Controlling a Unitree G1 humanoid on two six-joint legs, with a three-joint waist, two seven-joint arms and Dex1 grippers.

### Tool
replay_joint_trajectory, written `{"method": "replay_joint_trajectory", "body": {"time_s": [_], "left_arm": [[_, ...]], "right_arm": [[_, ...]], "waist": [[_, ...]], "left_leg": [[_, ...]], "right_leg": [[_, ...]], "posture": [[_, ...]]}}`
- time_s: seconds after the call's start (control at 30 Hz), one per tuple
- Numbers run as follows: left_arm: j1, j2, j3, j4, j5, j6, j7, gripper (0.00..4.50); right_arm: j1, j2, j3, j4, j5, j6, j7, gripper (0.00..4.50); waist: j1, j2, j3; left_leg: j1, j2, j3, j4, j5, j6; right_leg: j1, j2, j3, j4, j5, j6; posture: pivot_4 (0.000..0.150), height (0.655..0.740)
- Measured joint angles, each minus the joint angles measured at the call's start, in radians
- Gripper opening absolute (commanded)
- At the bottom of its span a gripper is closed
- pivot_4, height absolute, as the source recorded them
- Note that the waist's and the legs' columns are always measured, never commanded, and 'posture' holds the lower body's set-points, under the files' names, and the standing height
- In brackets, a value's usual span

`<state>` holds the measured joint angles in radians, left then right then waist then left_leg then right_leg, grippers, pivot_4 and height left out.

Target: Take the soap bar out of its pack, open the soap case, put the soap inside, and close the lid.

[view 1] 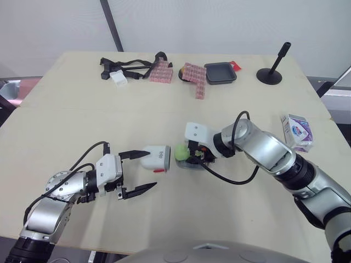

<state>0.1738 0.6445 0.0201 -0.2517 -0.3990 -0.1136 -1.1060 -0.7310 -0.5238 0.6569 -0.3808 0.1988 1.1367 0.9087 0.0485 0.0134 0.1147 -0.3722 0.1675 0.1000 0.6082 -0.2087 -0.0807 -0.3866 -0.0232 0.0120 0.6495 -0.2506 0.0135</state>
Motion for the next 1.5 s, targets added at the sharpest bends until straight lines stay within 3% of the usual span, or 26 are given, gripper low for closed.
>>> {"method": "replay_joint_trajectory", "body": {"time_s": [0.33, 0.4, 0.57, 0.6, 0.8, 1.07, 1.27, 1.5], "left_arm": [[-0.003, 0.0, 0.0, 0.0, 0.001, 0.0, 0.001, 4.5], [-0.003, 0.0, 0.0, 0.0, 0.001, 0.0, 0.001, 4.5], [-0.004, 0.0, -0.001, 0.0, 0.001, 0.0, 0.001, 4.5], [-0.005, 0.0, -0.001, 0.0, 0.001, 0.0, 0.001, 4.5], [-0.019, -0.003, -0.005, 0.0, 0.002, -0.001, 0.001, 4.5], [-0.053, -0.004, -0.017, 0.013, 0.009, -0.007, -0.007, 4.5], [-0.091, 0.014, -0.033, 0.053, 0.019, -0.007, -0.035, 4.5], [-0.181, 0.027, -0.042, 0.142, 0.045, -0.029, -0.067, 4.5]], "right_arm": [[0.0, -0.001, 0.002, 0.0, 0.017, 0.002, -0.013, 1.76], [0.0, 0.001, 0.002, 0.0, 0.02, 0.002, -0.017, 2.81], [0.0, 0.005, -0.001, 0.0, 0.029, 0.002, -0.025, 4.38], [0.0, 0.005, -0.003, 0.0, 0.03, 0.002, -0.026, 4.47], [0.002, -0.012, -0.012, -0.006, 0.045, -0.001, -0.026, 4.47], [0.087, -0.059, -0.135, -0.034, 0.096, -0.118, 0.008, 4.47], [0.291, -0.182, -0.29, -0.06, 0.104, -0.424, 0.075, 4.47], [0.634, -0.104, -0.59, -0.121, 0.219, -0.603, 0.023, 4.47]], "waist": [[0.0, 0.0, 0.0], [0.0, 0.0, 0.0], [0.0, 0.0, 0.0], [0.0, 0.0, 0.0], [0.001, 0.0, 0.0], [0.006, 0.0, 0.0], [0.009, -0.001, 0.0], [0.007, -0.001, -0.001]], "left_leg": [[0.0, 0.0, 0.0, 0.0, 0.0, 0.0], [0.0, 0.0, 0.0, 0.0, 0.0, 0.0], [0.0, 0.0, 0.0, 0.0, 0.0, 0.0], [0.0, 0.0, 0.0, 0.0, 0.0, 0.0], [0.0, 0.0, 0.0, 0.0, 0.0, 0.0], [-0.001, 0.0, 0.0, 0.0, 0.0, 0.0], [-0.002, 0.0, 0.0, 0.0, 0.0, 0.0], [-0.001, 0.0, 0.0, -0.001, 0.0, 0.001]], "right_leg": [[0.0, 0.0, 0.0, 0.0, 0.0, 0.0], [0.0, 0.0, 0.0, 0.0, 0.0, 0.0], [0.0, 0.0, 0.0, 0.0, 0.0, 0.0], [0.0, 0.0, 0.0, 0.0, 0.0, 0.0], [0.0, 0.0, 0.0, 0.0, 0.0, 0.0], [0.0, 0.0, 0.0, 0.0, 0.0, 0.0], [0.001, 0.0, 0.0, 0.0, 0.0, 0.0], [0.002, -0.001, 0.0, -0.002, 0.0, 0.0]], "posture": [[0.15, 0.74], [0.15, 0.74], [0.15, 0.74], [0.15, 0.74], [0.15, 0.74], [0.15, 0.74], [0.15, 0.74], [0.15, 0.74]]}}
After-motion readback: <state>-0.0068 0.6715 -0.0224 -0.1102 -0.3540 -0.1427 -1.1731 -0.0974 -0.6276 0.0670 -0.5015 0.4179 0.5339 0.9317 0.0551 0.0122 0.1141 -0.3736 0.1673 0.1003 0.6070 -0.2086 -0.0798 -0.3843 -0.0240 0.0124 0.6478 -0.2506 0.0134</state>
